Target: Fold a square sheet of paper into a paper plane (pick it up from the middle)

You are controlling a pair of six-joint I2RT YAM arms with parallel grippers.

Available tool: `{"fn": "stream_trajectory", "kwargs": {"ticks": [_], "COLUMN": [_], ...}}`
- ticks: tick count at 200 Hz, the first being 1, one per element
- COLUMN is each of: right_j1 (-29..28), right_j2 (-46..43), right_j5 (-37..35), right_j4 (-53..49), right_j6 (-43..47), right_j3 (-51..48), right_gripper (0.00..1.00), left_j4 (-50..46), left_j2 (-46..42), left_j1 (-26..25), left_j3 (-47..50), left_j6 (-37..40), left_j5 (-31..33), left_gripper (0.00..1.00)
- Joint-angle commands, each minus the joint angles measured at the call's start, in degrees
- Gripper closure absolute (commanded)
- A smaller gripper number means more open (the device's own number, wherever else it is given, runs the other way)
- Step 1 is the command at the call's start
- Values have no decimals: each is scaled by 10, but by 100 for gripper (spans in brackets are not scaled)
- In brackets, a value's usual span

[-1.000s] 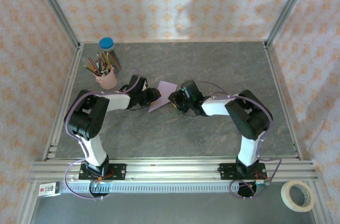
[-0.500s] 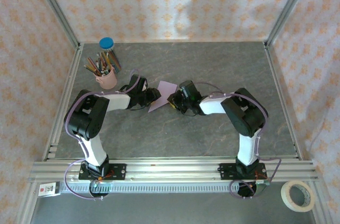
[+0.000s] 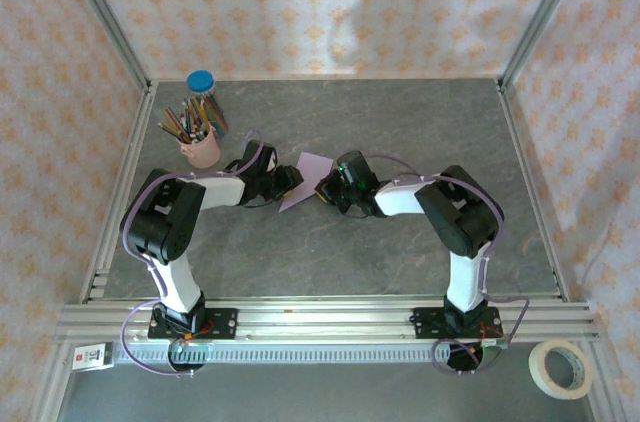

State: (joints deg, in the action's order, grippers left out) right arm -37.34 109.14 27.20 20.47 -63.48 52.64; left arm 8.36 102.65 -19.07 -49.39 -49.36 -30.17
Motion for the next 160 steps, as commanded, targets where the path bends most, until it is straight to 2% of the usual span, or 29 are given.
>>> {"fn": "stream_trajectory", "kwargs": {"ticks": [1, 39, 70, 83, 112, 160], "right_j1": [-3, 3, 13, 17, 27, 39], "right_j2": [-15, -65, -111, -127, -156, -187], "right_j5": [-26, -63, -64, -57, -41, -25], "right_j4": [11, 12, 5, -5, -25, -51], "right_j6": [-5, -7, -12, -12, -13, -15], "right_j3": [3, -27, -58, -67, -87, -104], "right_gripper": [99, 100, 100, 100, 100, 100], "left_j4": [-14, 10, 27, 16, 26, 89], "left_j2": [-22, -82, -146, -167, -194, -205], "left_j1": [4, 3, -19, -47, -103, -150], "left_j3": [6, 24, 47, 44, 56, 106], "left_j6": [24, 82, 154, 219, 296, 375], "left_j5": [-21, -2, 44, 74, 143, 184], "left_gripper": [53, 37, 9, 1, 1, 5]}}
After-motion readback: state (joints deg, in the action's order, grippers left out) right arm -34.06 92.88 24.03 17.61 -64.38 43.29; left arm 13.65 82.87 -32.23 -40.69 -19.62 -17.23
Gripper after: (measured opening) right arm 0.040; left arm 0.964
